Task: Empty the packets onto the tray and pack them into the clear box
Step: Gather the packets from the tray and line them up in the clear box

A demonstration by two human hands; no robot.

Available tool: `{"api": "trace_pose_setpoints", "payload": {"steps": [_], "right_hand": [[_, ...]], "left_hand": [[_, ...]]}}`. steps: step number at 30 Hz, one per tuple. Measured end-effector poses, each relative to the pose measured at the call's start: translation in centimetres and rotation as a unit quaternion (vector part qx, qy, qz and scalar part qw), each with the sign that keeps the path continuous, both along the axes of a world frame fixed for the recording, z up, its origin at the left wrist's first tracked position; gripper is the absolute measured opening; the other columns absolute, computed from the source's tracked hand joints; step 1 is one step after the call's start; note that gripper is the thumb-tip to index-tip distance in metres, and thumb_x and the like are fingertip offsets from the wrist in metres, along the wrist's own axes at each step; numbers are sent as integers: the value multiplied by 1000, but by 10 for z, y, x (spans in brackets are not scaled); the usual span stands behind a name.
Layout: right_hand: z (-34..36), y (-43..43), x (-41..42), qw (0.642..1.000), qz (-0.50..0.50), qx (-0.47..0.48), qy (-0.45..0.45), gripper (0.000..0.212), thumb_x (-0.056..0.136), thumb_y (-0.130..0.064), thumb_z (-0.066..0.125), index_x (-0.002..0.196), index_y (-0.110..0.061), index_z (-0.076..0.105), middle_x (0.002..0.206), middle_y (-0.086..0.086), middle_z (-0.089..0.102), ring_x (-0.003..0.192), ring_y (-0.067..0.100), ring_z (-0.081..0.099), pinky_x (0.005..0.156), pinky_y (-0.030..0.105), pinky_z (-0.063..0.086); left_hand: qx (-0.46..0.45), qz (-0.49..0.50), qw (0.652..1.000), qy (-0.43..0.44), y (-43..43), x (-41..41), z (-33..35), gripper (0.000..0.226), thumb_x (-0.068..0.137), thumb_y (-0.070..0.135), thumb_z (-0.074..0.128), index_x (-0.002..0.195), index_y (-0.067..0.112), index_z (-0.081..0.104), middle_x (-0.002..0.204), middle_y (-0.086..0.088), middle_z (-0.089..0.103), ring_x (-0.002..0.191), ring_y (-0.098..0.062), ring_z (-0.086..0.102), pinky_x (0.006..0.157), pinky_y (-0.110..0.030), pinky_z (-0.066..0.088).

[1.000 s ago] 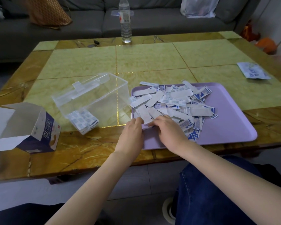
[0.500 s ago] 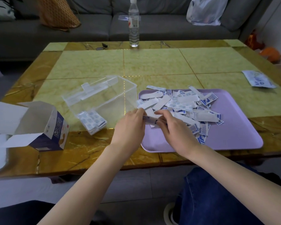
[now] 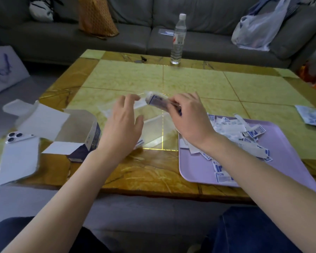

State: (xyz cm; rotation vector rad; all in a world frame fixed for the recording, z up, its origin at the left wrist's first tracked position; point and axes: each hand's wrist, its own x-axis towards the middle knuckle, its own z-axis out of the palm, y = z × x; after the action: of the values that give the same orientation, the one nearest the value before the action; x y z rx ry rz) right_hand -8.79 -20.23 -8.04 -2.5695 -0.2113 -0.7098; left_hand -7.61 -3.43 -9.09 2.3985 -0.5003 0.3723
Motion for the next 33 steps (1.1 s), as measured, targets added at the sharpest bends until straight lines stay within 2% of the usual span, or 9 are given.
{"api": "trace_pose_setpoints", "payload": {"steps": [4, 9, 13, 16, 21, 24, 27, 30, 33], "right_hand": [[7, 20, 32, 993, -13, 39, 107, 15, 95, -18, 47, 84, -15, 58, 80, 0, 52, 78, 18, 41, 59, 30, 26], [-1, 39, 61, 971, -14, 105, 215, 21, 89, -9, 50, 70, -4, 55, 67, 9, 47, 60, 16, 37, 46, 21, 23], [-6, 51, 70, 948, -17, 33, 316, 39, 84, -2, 49, 50, -13, 31, 50, 3, 27, 50, 17, 25, 48, 28, 19], [-15, 59, 78, 921, -36, -53, 384, 31, 85, -7, 51, 55, -9, 43, 52, 6, 38, 52, 20, 40, 51, 25, 34], [-32, 68, 83, 891, -49, -95, 442, 39, 84, -8, 54, 51, -12, 34, 53, 4, 34, 43, 16, 33, 39, 24, 24], [-33, 75, 88, 881, -51, -134, 450, 41, 87, -13, 57, 52, -13, 35, 54, 3, 38, 48, 17, 38, 40, 22, 25], [-36, 79, 92, 878, -47, -149, 452, 37, 88, -17, 59, 57, -13, 39, 59, 2, 42, 72, 22, 49, 45, 21, 28], [-38, 84, 92, 870, -40, -164, 464, 38, 88, -22, 62, 59, -11, 40, 62, 2, 41, 79, 21, 48, 46, 20, 28], [-40, 87, 91, 869, -25, -168, 465, 38, 93, -27, 55, 61, -11, 43, 62, 2, 38, 82, 21, 43, 47, 19, 25]], "left_hand": [[42, 58, 996, 59, 24, 4, -20, 34, 97, 12, 40, 131, 10, 39, 129, -13, 38, 118, -28, 39, 94, -34, 32], [1, 80, 988, 130, 32, 3, -33, 28, 98, 20, 43, 123, 9, 43, 128, -10, 33, 124, -23, 32, 91, -20, 22], [-13, 71, 987, 144, 34, -1, -43, 37, 94, 22, 50, 125, 6, 40, 131, -11, 32, 125, -24, 33, 96, -24, 26], [-24, 71, 986, 146, 37, -3, -46, 49, 94, 24, 50, 135, 5, 32, 139, -11, 31, 132, -23, 29, 105, -29, 26], [-2, 65, 988, 137, 39, -7, -51, 55, 97, 32, 43, 142, 5, 26, 147, -7, 25, 136, -20, 26, 108, -29, 25], [7, 65, 989, 134, 37, -10, -52, 55, 98, 33, 39, 143, 5, 23, 149, -6, 22, 135, -21, 29, 106, -31, 29], [20, 72, 988, 132, 36, -11, -53, 55, 99, 34, 37, 143, 6, 22, 150, -5, 20, 134, -22, 31, 106, -35, 33], [23, 71, 989, 132, 37, -10, -54, 55, 98, 35, 37, 143, 6, 22, 151, -4, 20, 135, -21, 31, 106, -36, 34], [27, 68, 989, 130, 37, -10, -54, 56, 98, 37, 36, 144, 6, 22, 151, -4, 19, 135, -21, 30, 106, -36, 34]]}}
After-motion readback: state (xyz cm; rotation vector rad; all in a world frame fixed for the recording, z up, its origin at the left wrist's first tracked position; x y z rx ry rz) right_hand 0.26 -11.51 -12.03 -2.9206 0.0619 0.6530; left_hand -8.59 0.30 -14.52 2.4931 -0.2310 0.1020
